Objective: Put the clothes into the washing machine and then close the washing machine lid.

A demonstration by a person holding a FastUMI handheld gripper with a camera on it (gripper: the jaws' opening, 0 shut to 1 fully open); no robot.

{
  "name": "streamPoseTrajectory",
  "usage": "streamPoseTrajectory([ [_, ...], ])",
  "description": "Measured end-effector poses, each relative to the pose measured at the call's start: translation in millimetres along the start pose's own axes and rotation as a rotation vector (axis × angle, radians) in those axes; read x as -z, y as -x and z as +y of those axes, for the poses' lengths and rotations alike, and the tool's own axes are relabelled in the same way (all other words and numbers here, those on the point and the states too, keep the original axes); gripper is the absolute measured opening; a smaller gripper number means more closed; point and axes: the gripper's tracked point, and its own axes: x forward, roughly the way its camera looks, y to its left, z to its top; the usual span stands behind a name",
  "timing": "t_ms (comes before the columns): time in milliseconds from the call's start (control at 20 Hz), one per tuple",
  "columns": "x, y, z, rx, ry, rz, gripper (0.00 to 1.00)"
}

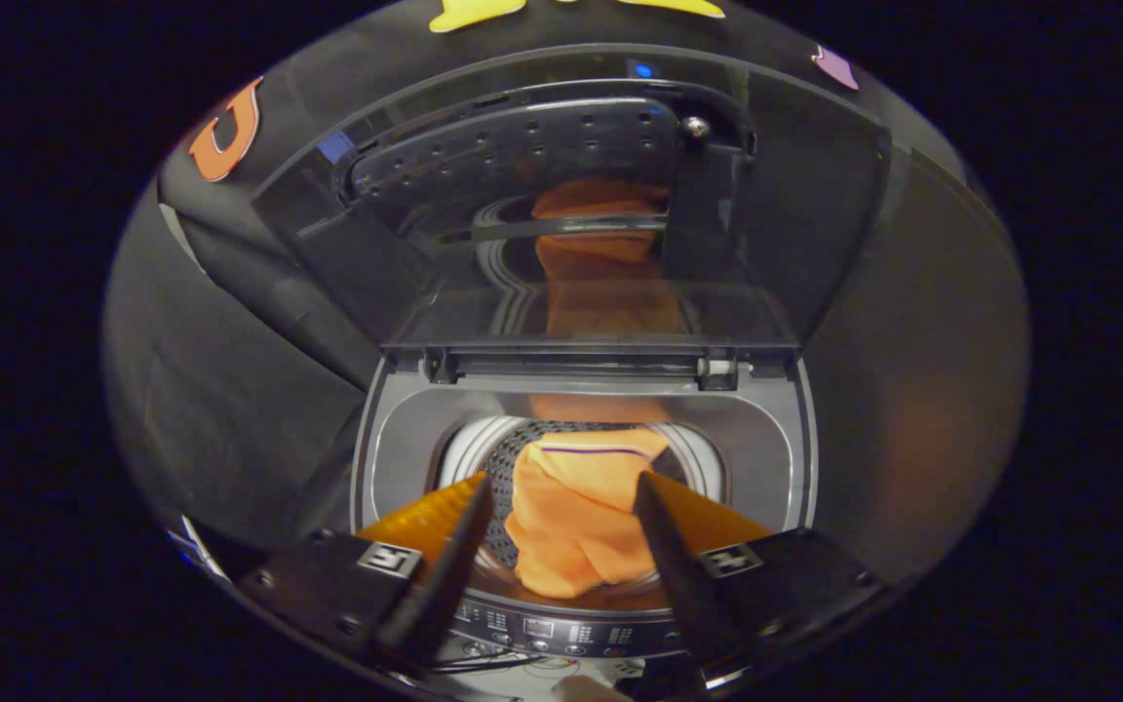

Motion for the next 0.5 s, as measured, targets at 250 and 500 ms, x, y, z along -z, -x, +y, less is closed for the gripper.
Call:
streamPoseTrajectory([
  [250, 7, 0, -12, 0.025, -0.027, -0.005, 0.98],
  [500, 3, 9, -17, 0.037, -0.017, -0.034, 0.98],
])
